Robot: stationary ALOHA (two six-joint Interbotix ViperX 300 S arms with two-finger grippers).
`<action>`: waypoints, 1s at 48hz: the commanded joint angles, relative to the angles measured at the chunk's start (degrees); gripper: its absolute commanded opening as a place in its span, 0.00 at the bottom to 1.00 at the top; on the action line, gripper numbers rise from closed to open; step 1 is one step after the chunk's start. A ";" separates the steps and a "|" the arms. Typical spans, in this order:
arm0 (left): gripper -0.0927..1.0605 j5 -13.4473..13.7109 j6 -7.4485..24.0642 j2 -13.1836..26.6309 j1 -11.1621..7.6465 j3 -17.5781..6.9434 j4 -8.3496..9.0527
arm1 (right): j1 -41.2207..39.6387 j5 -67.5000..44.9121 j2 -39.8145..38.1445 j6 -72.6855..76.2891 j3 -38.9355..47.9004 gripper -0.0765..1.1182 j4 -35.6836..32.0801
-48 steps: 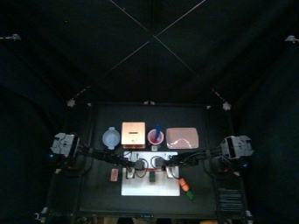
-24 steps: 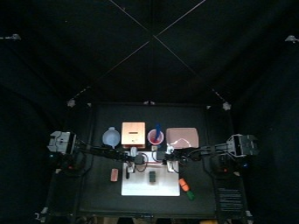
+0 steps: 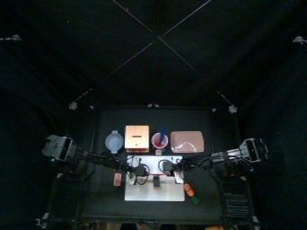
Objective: Cut the sushi into 4 pieces with the knife
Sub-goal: Cut the sushi into 4 pieces
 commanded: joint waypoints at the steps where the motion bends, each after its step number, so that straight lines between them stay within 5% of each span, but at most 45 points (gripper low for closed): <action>1: 0.34 -0.44 0.26 -0.44 -1.23 -1.32 -2.29 | 0.70 -1.14 -0.79 -0.18 -0.09 0.16 1.05; 9: 0.34 -0.44 0.44 0.97 -1.32 -1.49 -4.57 | 0.88 -2.20 1.23 -0.18 0.18 0.16 1.14; 48: 0.34 -0.35 0.35 5.98 -3.34 -3.08 -6.50 | 1.93 -3.43 5.71 -0.18 0.18 0.16 1.49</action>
